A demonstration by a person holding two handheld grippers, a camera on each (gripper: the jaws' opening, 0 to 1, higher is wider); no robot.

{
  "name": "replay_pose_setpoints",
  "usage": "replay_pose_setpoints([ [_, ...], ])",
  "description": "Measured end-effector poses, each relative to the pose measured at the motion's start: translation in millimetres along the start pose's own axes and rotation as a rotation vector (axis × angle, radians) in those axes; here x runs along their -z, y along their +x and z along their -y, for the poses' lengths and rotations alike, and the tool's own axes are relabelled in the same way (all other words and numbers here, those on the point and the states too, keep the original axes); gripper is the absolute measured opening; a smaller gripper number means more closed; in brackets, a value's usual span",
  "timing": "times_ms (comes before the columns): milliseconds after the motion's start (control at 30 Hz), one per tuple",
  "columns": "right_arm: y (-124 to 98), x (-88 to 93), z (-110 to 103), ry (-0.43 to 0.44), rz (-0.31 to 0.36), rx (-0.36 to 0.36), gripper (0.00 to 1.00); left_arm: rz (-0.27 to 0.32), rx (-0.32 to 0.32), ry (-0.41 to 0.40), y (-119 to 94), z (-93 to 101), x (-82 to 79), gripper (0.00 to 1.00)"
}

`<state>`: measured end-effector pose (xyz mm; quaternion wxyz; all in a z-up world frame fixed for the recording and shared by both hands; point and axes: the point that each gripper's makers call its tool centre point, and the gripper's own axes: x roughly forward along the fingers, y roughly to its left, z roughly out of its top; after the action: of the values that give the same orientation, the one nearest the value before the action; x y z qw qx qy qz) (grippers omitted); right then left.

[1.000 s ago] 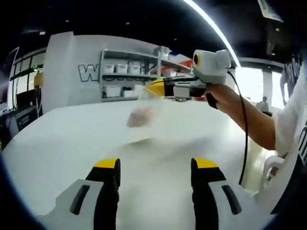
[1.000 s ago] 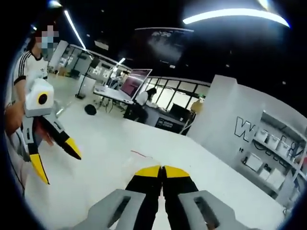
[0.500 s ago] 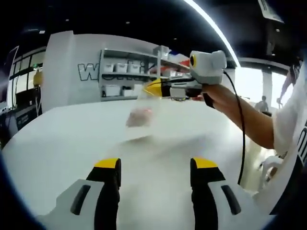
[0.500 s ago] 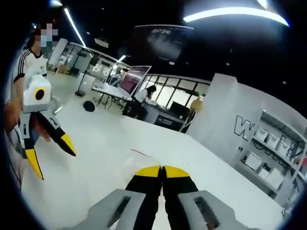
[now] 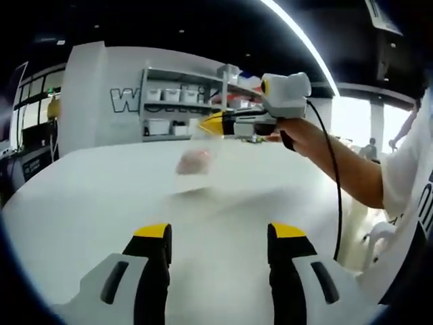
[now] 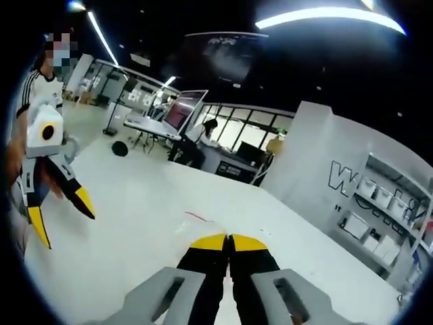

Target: Open the resealable bag by pulling the two sides of the seal apart until the entire bag opening is separated and visibly accessible.

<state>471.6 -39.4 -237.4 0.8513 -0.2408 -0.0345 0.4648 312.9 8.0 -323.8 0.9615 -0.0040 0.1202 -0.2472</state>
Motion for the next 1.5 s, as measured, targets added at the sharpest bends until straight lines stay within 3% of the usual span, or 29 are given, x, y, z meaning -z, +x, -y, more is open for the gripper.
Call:
replay_pose_setpoints([
  [1500,45,37.1,55,0.015,-0.076,0.049,0.0,-0.023,0.016,-0.021,2,-1.8,3.8,0.55],
])
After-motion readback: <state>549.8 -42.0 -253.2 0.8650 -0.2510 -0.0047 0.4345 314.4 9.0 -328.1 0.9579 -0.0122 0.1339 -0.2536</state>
